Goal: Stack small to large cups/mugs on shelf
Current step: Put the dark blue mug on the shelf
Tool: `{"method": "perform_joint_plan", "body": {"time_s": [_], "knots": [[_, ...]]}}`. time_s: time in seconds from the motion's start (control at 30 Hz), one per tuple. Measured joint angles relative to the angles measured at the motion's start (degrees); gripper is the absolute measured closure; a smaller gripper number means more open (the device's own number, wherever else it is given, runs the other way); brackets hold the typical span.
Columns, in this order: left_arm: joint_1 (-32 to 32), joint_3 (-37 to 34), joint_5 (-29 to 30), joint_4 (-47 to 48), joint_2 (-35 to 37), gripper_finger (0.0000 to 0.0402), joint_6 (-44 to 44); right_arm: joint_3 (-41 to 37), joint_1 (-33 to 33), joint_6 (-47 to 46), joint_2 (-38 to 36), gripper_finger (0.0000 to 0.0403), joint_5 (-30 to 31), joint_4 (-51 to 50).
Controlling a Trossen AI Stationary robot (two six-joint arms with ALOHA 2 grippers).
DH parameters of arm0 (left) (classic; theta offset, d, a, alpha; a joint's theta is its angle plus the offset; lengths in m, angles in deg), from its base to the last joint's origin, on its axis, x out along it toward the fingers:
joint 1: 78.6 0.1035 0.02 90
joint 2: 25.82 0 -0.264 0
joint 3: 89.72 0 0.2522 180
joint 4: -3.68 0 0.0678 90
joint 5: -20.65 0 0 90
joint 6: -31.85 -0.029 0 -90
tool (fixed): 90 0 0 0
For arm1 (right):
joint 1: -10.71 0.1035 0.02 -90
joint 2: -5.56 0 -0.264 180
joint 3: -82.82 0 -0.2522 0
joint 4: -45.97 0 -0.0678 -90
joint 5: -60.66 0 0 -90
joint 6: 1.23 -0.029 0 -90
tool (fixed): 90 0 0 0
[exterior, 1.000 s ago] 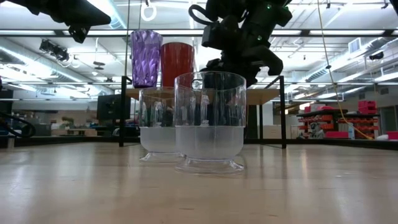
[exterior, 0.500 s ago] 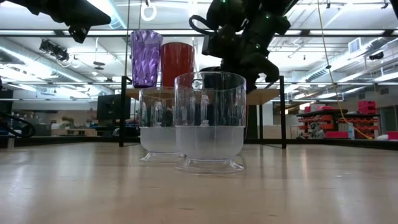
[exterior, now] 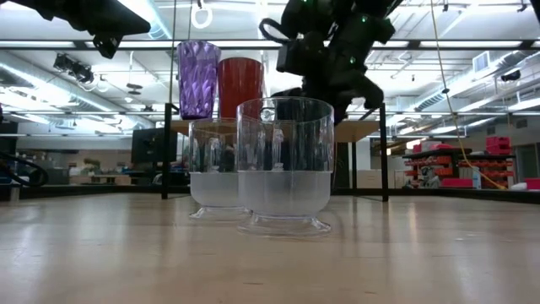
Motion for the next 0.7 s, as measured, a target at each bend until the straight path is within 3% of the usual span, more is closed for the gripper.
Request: {"method": "perform_joint_plan", "body": {"time_s": [0.3, 0.7], "knots": [[0.0, 0.0, 0.0, 0.4, 0.0, 0.0383, 0.0, 7.1, 1.6, 3.7, -4.2, 0.0385, 1.2, -10.2], [0.0, 0.0, 0.0, 0.3, 0.0, 0.0379, 0.0, 10.3, 3.3, 4.1, -12.8, 0.0385, 4.8, -11.6]]}}
